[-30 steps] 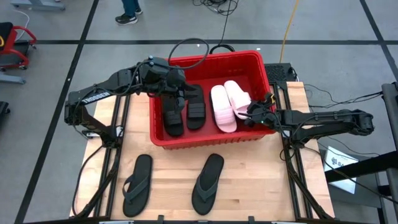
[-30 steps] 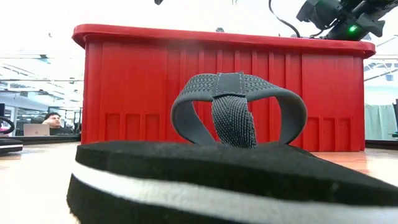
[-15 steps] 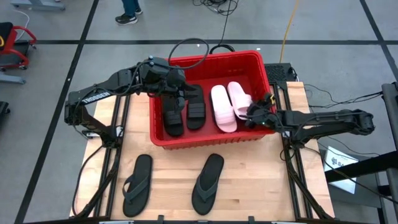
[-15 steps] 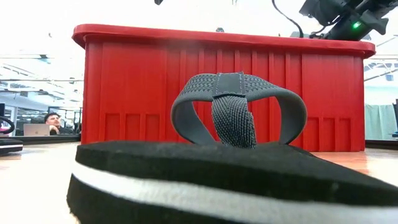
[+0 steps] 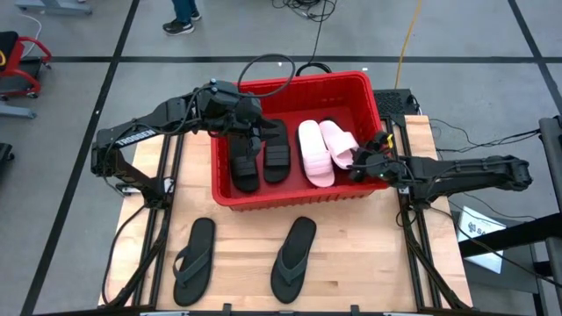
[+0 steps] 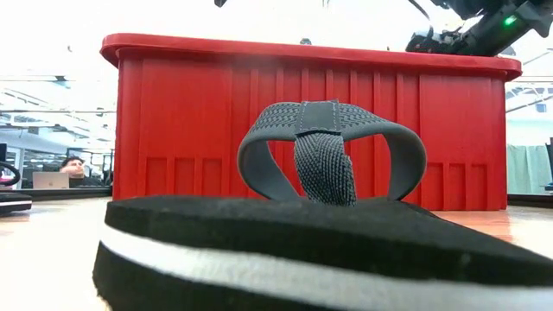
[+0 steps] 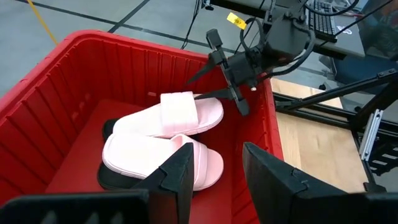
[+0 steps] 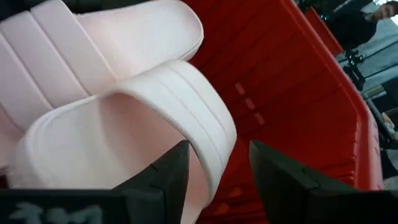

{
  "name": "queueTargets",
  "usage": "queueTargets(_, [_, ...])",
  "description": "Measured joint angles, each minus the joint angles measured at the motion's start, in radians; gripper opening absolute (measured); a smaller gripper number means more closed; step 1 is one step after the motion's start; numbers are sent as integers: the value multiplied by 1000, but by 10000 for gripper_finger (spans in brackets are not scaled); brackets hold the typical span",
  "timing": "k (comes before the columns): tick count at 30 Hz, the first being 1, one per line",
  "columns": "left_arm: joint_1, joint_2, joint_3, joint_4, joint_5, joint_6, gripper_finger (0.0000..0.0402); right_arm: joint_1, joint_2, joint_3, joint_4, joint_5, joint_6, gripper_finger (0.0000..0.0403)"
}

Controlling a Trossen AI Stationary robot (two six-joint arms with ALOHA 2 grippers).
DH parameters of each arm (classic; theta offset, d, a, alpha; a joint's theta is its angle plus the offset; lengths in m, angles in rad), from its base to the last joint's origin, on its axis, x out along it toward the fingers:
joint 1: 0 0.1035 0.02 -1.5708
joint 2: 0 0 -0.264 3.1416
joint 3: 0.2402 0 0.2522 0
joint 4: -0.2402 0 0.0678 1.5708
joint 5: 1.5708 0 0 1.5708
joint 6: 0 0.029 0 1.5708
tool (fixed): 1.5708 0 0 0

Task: Pick and place slides into bin
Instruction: Put the pink slipper into the red organizer bin, then put the black slipper into the red organizer bin

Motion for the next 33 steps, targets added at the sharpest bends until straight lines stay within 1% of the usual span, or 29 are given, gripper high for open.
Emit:
queueTargets(8, [0,0,0,0,0,-2,131,40,-51,1,2,1,-75,156])
queueTargets(11, [0,0,0,0,0,-3,131,47,-66,1,39,2,-107,157])
queueTargets(16, [0,0,0,-6,-8,-4,131,39,-88,1,225,4,-159,151])
queueTargets(20, [0,-9,-1,-78,-23,-17,131,40,-121,12,368,0,-197,151])
queueTargets(22, [-4,-22,-1,-139,-45,-35,131,40,-142,31,383,-39,-204,150])
queueTargets(24, [-15,-40,1,-213,-67,-65,131,40,-161,50,381,-108,-202,147])
queueTargets(26, [-30,-56,-1,-335,-82,-109,131,41,-178,66,366,-197,-200,145])
queueTargets(28, [-56,-66,1,-423,-85,-186,131,41,-193,77,353,-272,-191,144])
queueTargets(30, [-85,-75,-1,-569,-87,-288,131,41,-203,82,346,-335,-163,143])
queueTargets(33, [-159,-79,-5,-748,-88,-452,131,41,-216,84,317,-417,-134,143])
